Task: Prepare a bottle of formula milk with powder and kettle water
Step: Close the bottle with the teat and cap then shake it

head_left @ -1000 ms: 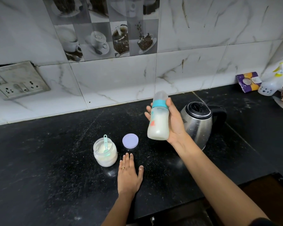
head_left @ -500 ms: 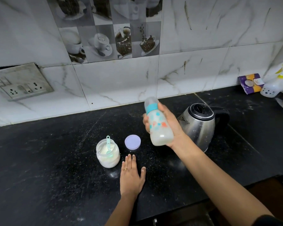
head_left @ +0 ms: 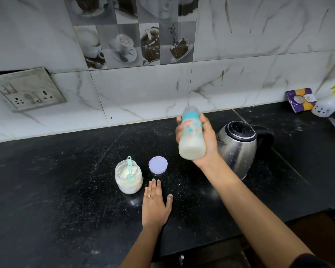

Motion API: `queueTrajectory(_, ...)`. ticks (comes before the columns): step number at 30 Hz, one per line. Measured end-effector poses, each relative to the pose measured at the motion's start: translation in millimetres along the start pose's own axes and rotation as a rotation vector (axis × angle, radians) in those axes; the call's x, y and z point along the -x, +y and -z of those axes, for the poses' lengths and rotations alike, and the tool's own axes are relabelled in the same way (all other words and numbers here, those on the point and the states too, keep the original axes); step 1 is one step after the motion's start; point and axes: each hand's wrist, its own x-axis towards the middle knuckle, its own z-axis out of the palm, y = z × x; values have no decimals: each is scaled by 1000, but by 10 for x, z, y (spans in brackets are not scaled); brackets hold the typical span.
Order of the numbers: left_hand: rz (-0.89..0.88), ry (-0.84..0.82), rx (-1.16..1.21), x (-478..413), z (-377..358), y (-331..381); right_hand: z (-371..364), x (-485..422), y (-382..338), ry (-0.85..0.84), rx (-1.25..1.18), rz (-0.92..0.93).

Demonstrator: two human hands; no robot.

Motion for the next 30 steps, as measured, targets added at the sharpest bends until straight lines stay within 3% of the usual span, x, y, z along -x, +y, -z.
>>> queueTrajectory(4, -2, -7, -22, -4, -9, -10, -55, 59, 43, -63, 261, -42)
queueTrajectory(8, -7, -4, -20, -20, -26, -16, -18, -13, -101, 30, 58, 65)
queueTrajectory(12, -3, -1, -30, -14, -41, -24, 86, 110, -24, -97, 237, -23)
queueTrajectory(16, 1, -3, -25, -17, -48, -20, 173, 58, -33, -38, -18, 53)
queueTrajectory(20, 16, -8, -20, -21, -44, -17, 201, 94, 77, -50, 168, -29)
queueTrajectory(30, 12, -9, -24, -21, -45, -6, 315, -53, -42, 302, 239, 140)
